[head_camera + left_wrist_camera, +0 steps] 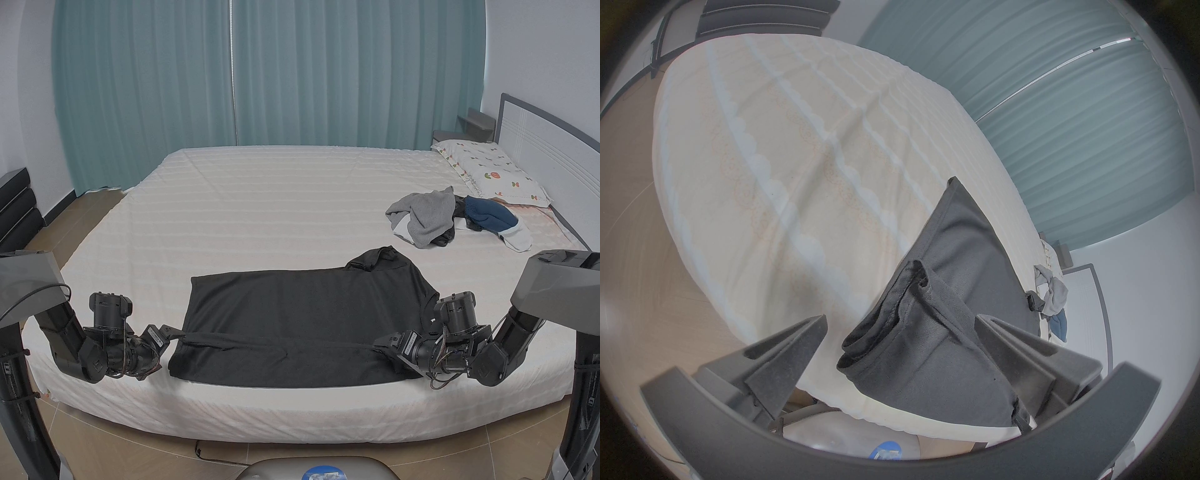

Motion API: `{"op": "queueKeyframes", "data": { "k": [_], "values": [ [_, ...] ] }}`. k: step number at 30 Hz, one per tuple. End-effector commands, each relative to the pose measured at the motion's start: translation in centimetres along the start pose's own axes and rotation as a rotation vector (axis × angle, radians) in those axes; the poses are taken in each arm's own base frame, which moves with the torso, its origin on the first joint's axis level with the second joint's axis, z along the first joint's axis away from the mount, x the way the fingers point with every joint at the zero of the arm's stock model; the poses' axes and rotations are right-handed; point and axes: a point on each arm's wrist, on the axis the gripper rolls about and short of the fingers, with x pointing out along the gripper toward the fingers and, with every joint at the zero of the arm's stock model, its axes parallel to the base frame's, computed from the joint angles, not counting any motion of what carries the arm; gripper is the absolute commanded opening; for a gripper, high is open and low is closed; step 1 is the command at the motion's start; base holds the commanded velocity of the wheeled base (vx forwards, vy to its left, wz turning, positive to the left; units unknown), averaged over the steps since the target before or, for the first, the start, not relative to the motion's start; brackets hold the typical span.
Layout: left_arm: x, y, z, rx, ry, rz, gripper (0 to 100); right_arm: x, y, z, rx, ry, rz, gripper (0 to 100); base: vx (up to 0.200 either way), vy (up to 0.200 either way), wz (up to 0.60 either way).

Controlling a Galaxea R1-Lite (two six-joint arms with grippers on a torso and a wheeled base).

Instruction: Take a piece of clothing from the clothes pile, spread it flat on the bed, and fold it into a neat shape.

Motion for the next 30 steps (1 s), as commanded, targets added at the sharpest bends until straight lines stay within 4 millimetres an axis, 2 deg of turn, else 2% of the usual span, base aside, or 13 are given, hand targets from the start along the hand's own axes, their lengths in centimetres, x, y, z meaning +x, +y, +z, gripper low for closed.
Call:
{"op": "queueKeyframes", "data": {
  "k": [1,4,7,9,12,21,30],
  "values": [
    [0.0,0.0,0.0,-0.002,-0.003,0.0,100,-1.4,1.0,0.9,-0.001,-0.04,0.036,100,0.0,0.0,0.0],
    [0.0,-0.1,0.2,-0.004,-0.01,-0.003,100,-3.5,1.5,2.5,0.011,-0.101,0.07,100,0.0,0.0,0.0],
    [-0.3,-0.1,0.2,-0.001,-0.021,0.001,100,-5.0,1.1,3.9,0.042,-0.151,0.072,100,0.0,0.0,0.0],
    [-0.7,-0.3,0.4,-0.003,-0.033,-0.008,100,-5.2,0.6,4.4,0.072,-0.161,0.066,100,0.0,0.0,0.0],
    [-1.1,-0.5,0.7,-0.008,-0.039,-0.018,100,-5.4,-0.2,5.5,0.119,-0.182,0.062,100,0.2,0.0,0.0],
    [-1.0,-0.6,0.7,-0.016,-0.037,-0.02,100,-5.3,-0.7,5.7,0.129,-0.186,0.053,100,0.2,0.0,0.0],
    [-0.8,-0.6,0.8,-0.018,-0.037,-0.023,100,-5.1,-1.1,5.8,0.136,-0.183,0.043,100,0.0,0.0,0.0]
  ]
}}
